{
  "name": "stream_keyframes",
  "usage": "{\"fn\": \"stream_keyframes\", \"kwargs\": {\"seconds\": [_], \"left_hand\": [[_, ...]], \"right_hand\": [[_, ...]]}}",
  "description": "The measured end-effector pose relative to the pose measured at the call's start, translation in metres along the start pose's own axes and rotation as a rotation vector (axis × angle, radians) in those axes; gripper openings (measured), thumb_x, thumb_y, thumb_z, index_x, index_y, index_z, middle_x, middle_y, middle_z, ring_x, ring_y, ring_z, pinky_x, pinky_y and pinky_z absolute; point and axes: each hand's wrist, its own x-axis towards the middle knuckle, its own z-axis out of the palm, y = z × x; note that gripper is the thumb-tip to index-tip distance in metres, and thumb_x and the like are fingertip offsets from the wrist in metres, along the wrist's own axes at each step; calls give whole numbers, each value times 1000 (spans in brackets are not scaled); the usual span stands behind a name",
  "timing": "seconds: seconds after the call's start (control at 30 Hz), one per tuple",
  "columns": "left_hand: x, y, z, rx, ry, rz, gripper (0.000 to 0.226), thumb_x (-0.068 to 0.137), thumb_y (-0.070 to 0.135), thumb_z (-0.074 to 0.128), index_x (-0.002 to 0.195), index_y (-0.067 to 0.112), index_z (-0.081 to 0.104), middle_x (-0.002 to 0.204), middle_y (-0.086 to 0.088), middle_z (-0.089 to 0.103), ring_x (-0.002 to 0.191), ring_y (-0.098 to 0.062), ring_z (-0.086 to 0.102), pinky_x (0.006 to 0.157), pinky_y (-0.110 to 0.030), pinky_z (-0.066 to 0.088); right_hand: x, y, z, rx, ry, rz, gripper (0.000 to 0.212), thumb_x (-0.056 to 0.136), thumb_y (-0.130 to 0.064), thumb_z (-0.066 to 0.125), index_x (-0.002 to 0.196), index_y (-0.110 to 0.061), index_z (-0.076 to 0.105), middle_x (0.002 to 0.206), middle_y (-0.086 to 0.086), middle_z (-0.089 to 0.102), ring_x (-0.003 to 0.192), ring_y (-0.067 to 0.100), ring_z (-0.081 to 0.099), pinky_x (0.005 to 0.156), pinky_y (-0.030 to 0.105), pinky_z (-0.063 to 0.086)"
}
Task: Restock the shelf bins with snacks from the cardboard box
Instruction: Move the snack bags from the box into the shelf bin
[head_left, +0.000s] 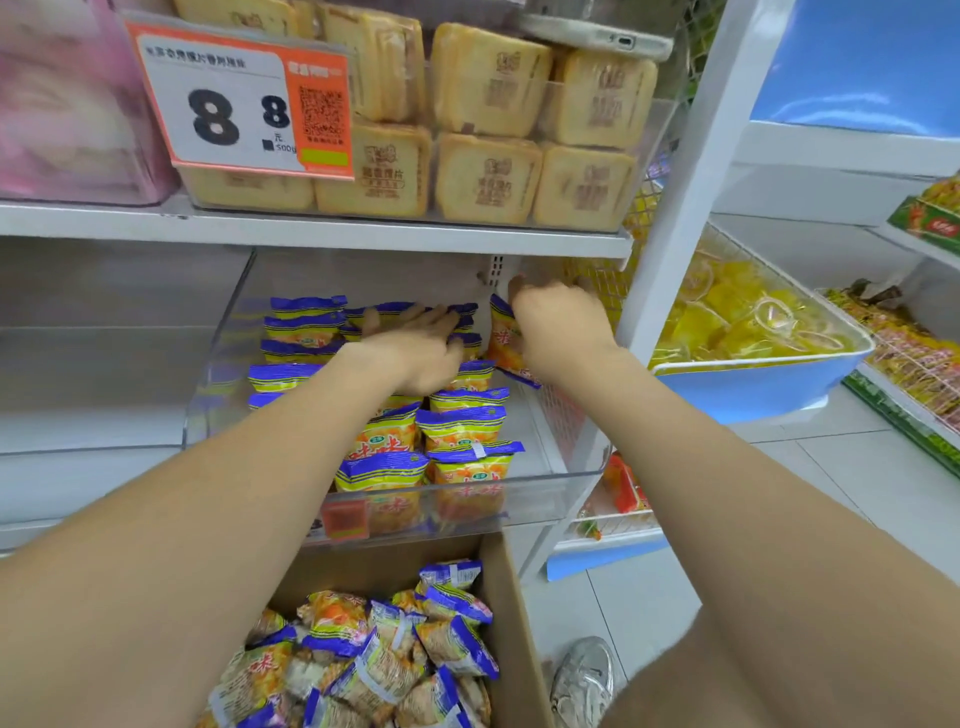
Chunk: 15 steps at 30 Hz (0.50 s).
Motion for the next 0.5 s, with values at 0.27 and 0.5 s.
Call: {"fn": "stream_keyframes", "kwargs": {"seconds": [0.27, 0.5], "left_hand": [[-2, -13, 7, -46, 37, 23, 61, 110, 45, 18, 168, 28, 14, 176, 7, 6, 161, -11, -1, 125, -64, -4], [-54, -19, 8, -125, 200, 87, 55, 109, 42, 36, 162, 28, 30, 169, -1, 31, 155, -30, 27, 121, -60, 22]], "right_hand": [[56, -27, 27, 1, -56, 48, 45, 99, -9, 56, 143, -14, 52, 137, 15, 63, 128, 37, 59, 110, 40, 37], [64, -27, 49, 88, -108, 102, 37, 105, -15, 54, 142, -9, 57, 141, 20, 55, 130, 43, 55, 100, 44, 49]]}}
